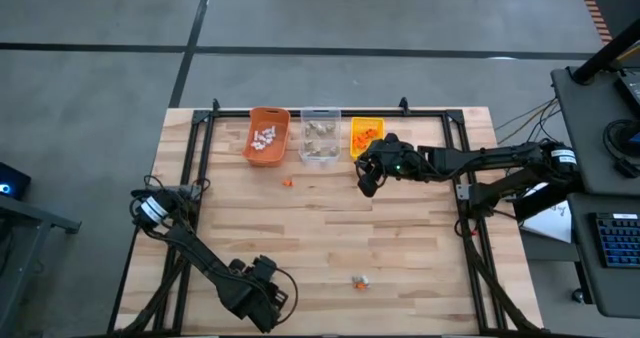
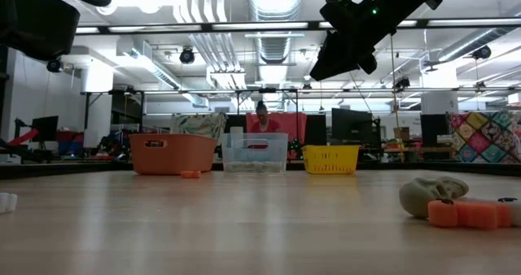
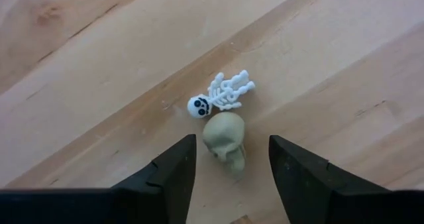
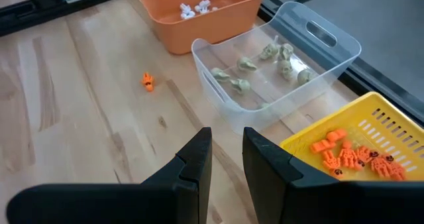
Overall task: Sort Halloween decoration
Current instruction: Put the gray skull toy into the transparent bin
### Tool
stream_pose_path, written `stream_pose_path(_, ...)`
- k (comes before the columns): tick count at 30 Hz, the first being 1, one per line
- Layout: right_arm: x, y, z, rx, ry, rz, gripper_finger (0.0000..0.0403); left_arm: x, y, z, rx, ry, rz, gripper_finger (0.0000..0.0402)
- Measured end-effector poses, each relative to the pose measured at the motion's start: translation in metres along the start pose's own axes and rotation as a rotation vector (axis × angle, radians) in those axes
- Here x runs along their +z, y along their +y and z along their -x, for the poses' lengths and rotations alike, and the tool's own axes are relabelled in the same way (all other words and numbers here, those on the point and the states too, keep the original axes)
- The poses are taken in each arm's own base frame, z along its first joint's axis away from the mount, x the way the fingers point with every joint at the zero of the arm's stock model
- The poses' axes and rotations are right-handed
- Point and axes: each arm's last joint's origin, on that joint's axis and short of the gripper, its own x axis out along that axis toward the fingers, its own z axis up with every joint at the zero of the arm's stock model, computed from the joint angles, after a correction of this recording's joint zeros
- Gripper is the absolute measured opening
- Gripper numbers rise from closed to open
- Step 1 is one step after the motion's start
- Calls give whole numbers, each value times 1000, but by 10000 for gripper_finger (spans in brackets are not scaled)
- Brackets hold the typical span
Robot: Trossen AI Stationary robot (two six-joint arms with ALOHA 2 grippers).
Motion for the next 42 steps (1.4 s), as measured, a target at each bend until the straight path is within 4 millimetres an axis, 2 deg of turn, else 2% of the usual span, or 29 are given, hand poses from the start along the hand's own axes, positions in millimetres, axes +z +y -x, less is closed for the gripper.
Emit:
stream_pose_path(10, 0, 0, 0, 1, 1, -3, 75, 0, 0, -1, -6, 1, 7, 112)
stream_pose_path(17, -1, 1, 0, 2, 3, -2, 75, -2, 3, -13, -46, 0, 27, 99)
stream_pose_path(23, -3, 6, 2, 17, 10, 14, 75, -2, 2, -14, -75, 0, 34, 96)
stream_pose_path(27, -3, 7, 2, 20, 10, 18, 75, -3, 1, -11, -60, 3, 22, 78)
stream_pose_path(36, -3, 6, 2, 15, 12, 20, 75, -3, 6, 1, -43, 10, -27, 11)
stream_pose_path(42, -4, 6, 2, 13, 18, 23, 75, 0, 15, 25, -64, 11, -48, 7)
